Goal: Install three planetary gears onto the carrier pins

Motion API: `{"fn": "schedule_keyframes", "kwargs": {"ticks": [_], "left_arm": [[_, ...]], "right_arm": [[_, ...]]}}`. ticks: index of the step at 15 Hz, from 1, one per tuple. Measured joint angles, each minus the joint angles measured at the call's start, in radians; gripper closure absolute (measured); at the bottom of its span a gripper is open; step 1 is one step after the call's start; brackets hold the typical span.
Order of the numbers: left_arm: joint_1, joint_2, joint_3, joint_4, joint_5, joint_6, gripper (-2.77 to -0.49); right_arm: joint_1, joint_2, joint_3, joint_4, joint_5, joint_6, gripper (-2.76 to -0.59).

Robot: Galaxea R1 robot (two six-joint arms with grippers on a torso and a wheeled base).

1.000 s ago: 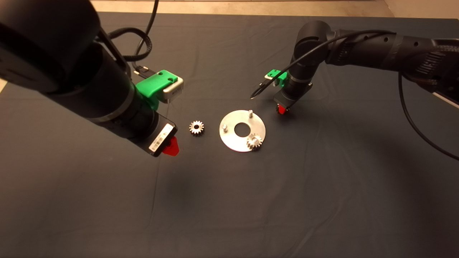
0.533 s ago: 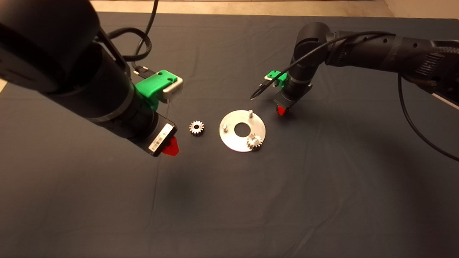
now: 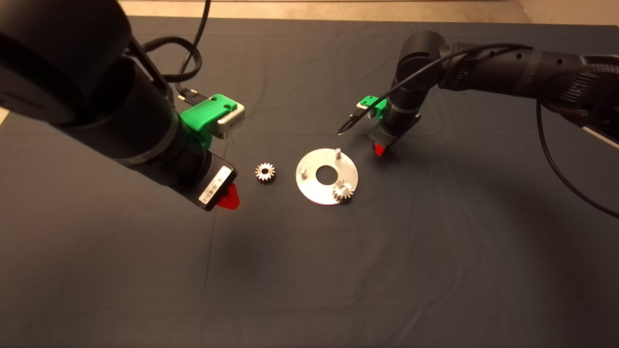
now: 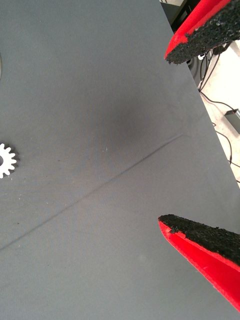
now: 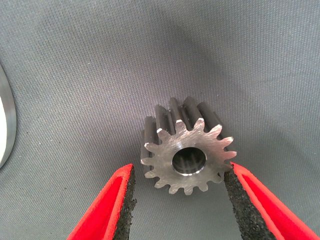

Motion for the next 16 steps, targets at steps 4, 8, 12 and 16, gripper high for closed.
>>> {"fn": "schedule_keyframes", "kwargs": {"ticks": [4, 8, 12, 16], "left_arm": [[0.0, -0.003, 0.0, 0.0, 0.0, 0.0, -2.17], [0.0, -0.006, 0.0, 0.0, 0.0, 0.0, -2.17], [0.0, -0.008, 0.0, 0.0, 0.0, 0.0, -2.17], [0.0, -0.009, 0.0, 0.0, 0.0, 0.0, -2.17]], "right_arm": [[0.0, -0.002, 0.0, 0.0, 0.004, -0.003, -1.23], [0.0, -0.003, 0.0, 0.0, 0.007, -0.003, -1.23], [0.0, -0.003, 0.0, -0.001, 0.019, -0.003, -1.23], [-0.006, -0.004, 0.0, -0.003, 0.03, -0.003, -1.23]]}}
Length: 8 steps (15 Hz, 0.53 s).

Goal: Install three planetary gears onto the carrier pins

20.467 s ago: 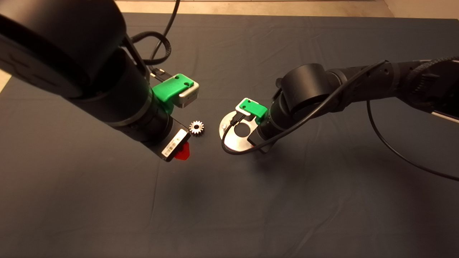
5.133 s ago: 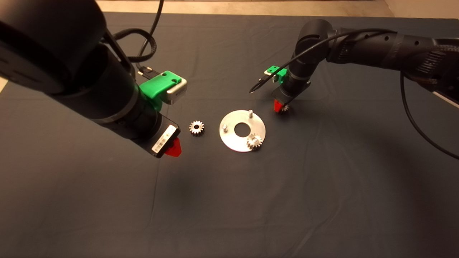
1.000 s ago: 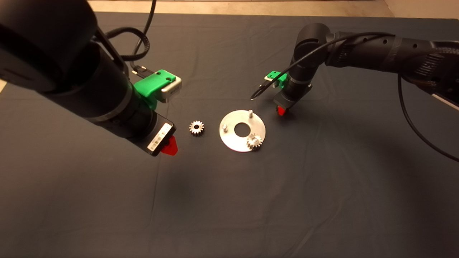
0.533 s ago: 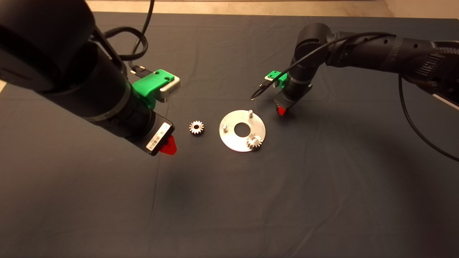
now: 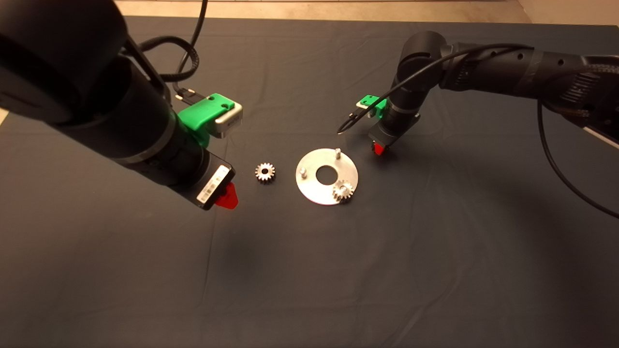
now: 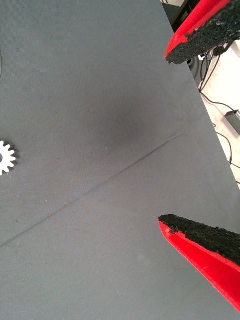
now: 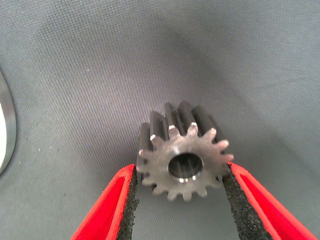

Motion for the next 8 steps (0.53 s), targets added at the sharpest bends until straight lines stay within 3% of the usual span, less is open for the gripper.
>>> {"fn": "schedule_keyframes", "kwargs": {"ticks": [3, 8], "left_arm": [[0.0, -0.003, 0.0, 0.0, 0.0, 0.0, -2.17], [0.0, -0.005, 0.0, 0.0, 0.0, 0.0, -2.17]], "right_arm": [[-0.011, -0.001, -0.001, -0.005, 0.017, 0.0, -1.23], [-0.014, -0.002, -0.001, -0.007, 0.021, 0.0, -1.23]]}}
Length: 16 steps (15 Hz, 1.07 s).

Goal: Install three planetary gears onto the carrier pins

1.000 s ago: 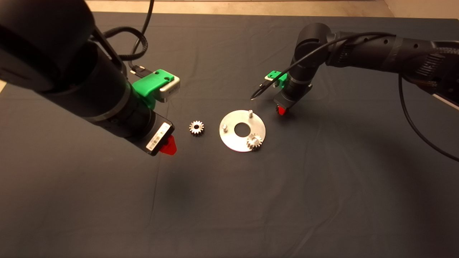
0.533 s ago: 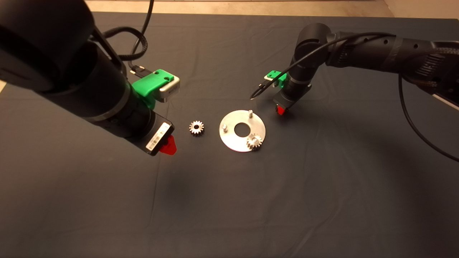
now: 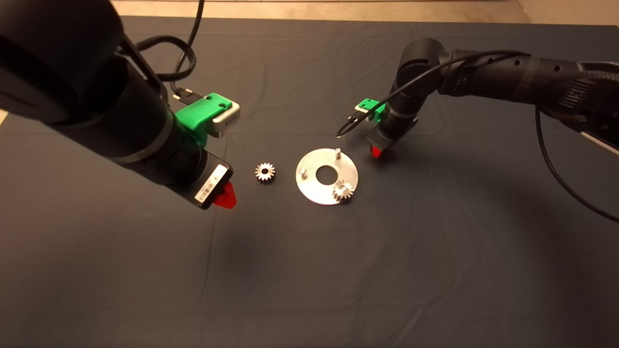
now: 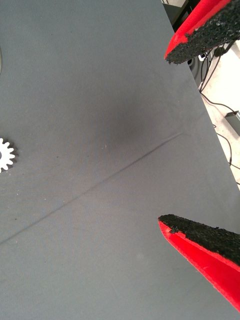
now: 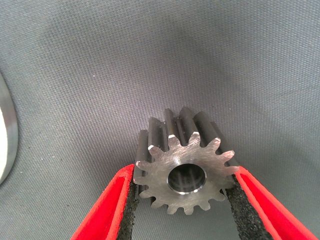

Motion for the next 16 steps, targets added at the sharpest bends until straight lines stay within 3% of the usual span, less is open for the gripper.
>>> {"fn": "schedule_keyframes", "kwargs": {"ticks": [4, 16], "left_arm": [[0.0, 0.0, 0.0, 0.0, 0.0, 0.001, -2.17], [0.0, 0.0, 0.0, 0.0, 0.0, 0.001, -2.17]], "right_arm": [[-0.003, 0.001, 0.0, 0.0, 0.022, 0.0, -1.14], [-0.002, 0.0, -0.006, 0.0, 0.025, -0.001, -1.04]]}}
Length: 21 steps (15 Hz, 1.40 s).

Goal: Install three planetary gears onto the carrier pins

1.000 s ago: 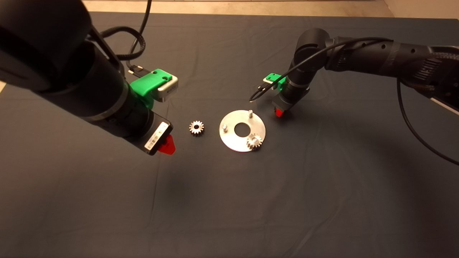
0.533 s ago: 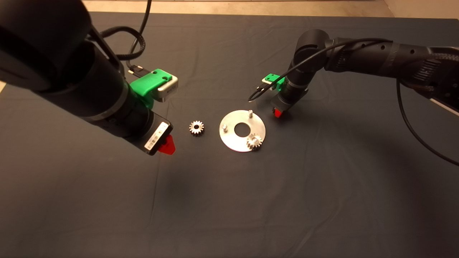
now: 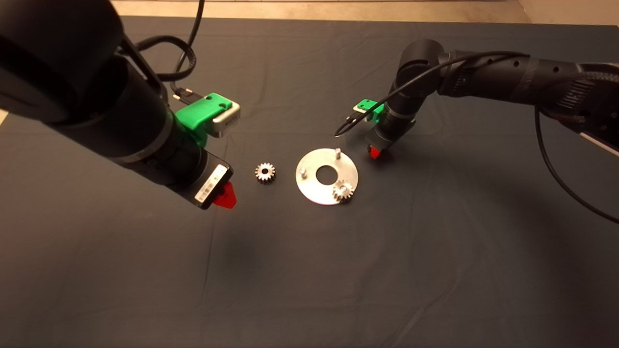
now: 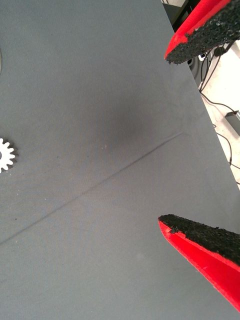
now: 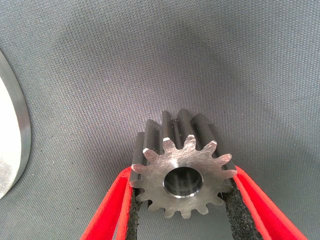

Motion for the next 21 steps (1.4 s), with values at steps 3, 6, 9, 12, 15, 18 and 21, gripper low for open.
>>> {"fn": "schedule_keyframes", "kwargs": {"ticks": [3, 6, 9, 12, 15, 18, 21], "left_arm": [[0.0, 0.0, 0.0, 0.0, 0.0, 0.0, -2.17], [0.0, 0.0, 0.0, 0.0, 0.0, 0.0, -2.17], [0.0, 0.0, 0.0, 0.0, 0.0, 0.0, -2.17], [0.0, 0.0, 0.0, 0.0, 0.0, 0.001, -2.17], [0.0, -0.003, 0.0, 0.0, 0.0, 0.001, -2.17], [0.0, -0.003, 0.0, 0.0, 0.0, 0.001, -2.17], [0.0, -0.003, 0.0, 0.0, 0.0, 0.001, -2.17]], "right_arm": [[0.0, 0.003, -0.006, 0.0, -0.001, 0.0, -1.0], [0.001, 0.004, -0.007, 0.001, 0.0, 0.003, -0.94], [0.009, 0.007, -0.012, 0.0, 0.023, 0.004, -0.94], [0.045, 0.012, -0.012, 0.001, 0.023, 0.006, -0.94], [0.084, 0.011, 0.008, 0.008, 0.021, 0.006, -0.94], [0.105, 0.011, 0.069, 0.038, 0.021, 0.006, -0.94], [0.106, 0.011, 0.155, 0.076, 0.018, 0.028, -0.93]]}}
